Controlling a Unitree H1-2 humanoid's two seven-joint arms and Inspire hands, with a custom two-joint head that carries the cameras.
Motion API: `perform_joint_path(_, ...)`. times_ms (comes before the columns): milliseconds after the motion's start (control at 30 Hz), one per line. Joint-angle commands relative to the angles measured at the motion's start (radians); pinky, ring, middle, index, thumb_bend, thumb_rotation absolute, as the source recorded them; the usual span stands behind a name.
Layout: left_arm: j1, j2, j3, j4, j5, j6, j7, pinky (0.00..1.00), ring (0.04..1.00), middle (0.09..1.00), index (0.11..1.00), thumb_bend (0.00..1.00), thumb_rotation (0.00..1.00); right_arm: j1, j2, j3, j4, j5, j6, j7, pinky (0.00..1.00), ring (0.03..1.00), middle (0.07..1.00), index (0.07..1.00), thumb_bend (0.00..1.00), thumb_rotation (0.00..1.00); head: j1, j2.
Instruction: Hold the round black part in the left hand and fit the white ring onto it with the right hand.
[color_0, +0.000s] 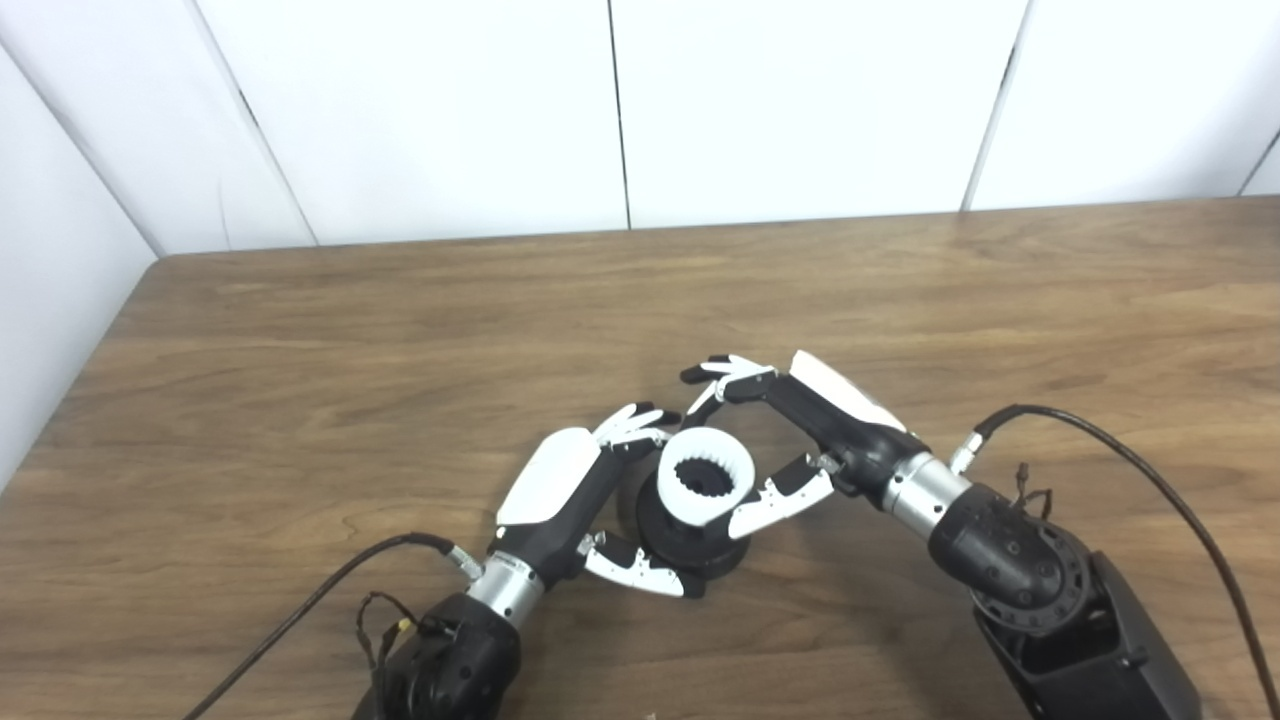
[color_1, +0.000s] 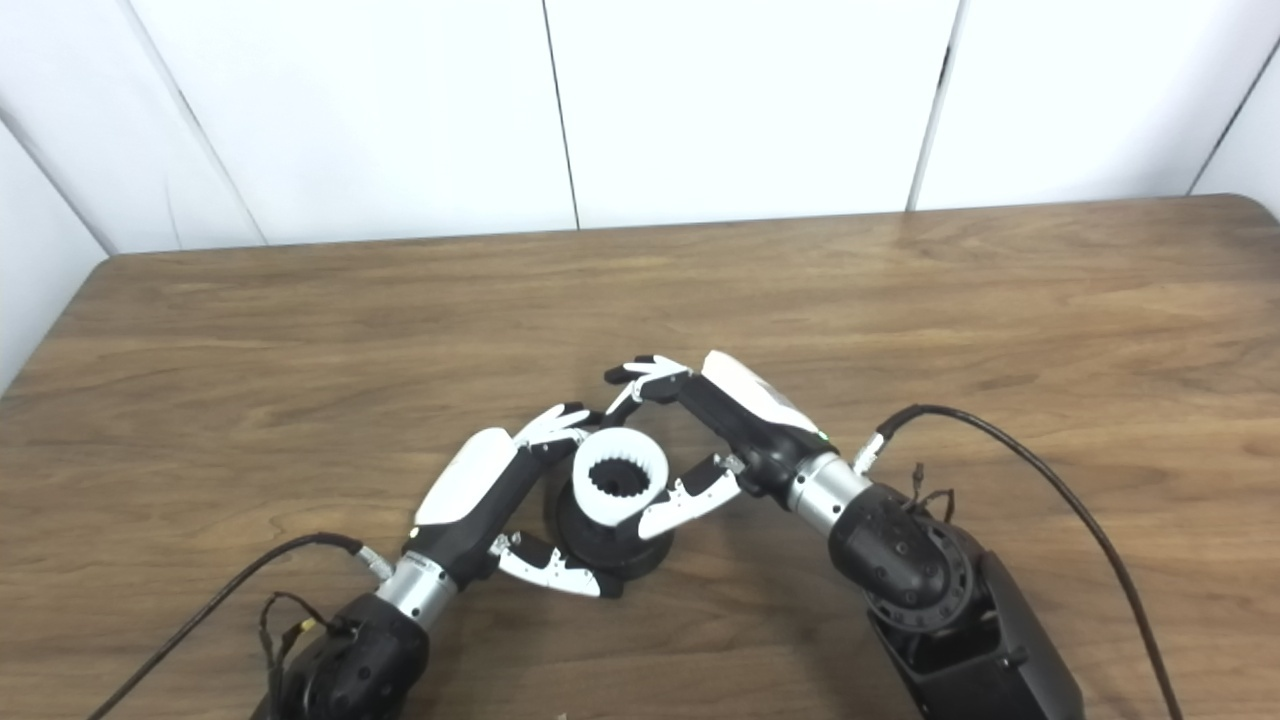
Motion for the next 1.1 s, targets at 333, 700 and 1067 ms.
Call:
perform_joint_path(333,-0.019,0.008,0.001,-0.016,0.022,-0.009,0.011,0.83,0.950,0.887,0.583,0.83,0.22,-0.018,0.006,0.001,0.012,-0.010,-0.051,-0.021,0.86,0.955,0.877,0.489,0.52,0.15,0.007,0.000)
perform_joint_path(700,-0.024,-0.002,0.001,-0.010,0.017,-0.004,0.010,0.84,0.950,0.888,0.582,0.83,0.22,-0.024,0.012,0.008,0.012,-0.024,-0.045,-0.017,0.85,0.961,0.884,0.489,0.52,0.15,0.008,0.000)
perform_joint_path(1067,-0.027,-0.008,0.001,-0.019,0.009,0.009,0.000,0.85,0.957,0.893,0.582,0.82,0.23,-0.027,0.011,0.017,0.011,-0.041,-0.061,-0.014,0.85,0.962,0.883,0.490,0.52,0.15,0.012,0.001)
